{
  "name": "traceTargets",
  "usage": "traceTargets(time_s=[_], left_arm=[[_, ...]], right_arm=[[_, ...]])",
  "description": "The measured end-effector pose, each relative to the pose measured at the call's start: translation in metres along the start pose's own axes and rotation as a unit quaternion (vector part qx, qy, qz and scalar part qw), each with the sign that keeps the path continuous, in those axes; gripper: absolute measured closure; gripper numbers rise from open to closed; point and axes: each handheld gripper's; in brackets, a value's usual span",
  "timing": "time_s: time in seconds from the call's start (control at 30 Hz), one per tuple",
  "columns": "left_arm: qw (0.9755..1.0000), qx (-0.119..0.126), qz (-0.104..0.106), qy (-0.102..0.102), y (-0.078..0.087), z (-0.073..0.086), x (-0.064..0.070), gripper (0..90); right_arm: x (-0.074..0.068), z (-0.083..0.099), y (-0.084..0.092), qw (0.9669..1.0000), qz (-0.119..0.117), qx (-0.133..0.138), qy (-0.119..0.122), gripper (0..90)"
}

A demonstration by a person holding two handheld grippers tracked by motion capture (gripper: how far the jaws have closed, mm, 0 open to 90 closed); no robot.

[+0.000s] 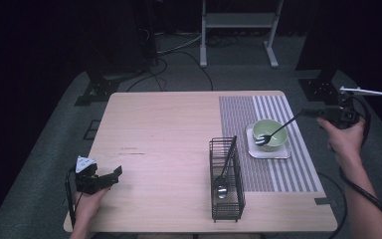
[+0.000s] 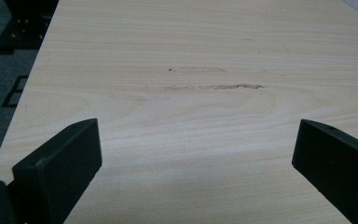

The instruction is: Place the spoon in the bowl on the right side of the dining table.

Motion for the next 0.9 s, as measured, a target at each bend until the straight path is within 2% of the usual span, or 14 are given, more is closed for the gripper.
traceTargets(time_s=[0.57,0.9], left_arm=[[1.0,0.001,-0.002,-0.001,0.0,0.0,0.0,0.4],[1.0,0.001,-0.002,-0.001,0.0,0.0,0.0,0.4]], right_arm=[[0.011,-0.002,0.009,0.9994,0.021,0.026,-0.013,88.6],[0.018,0.0,0.012,0.9988,0.034,0.032,-0.017,88.5]])
Point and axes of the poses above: each handheld gripper's, and its own axes: y roughly backward along the jaws, z roughly out of its underside, x roughly to its right, and after that the axes turned 6 degrees about -z, right-handed
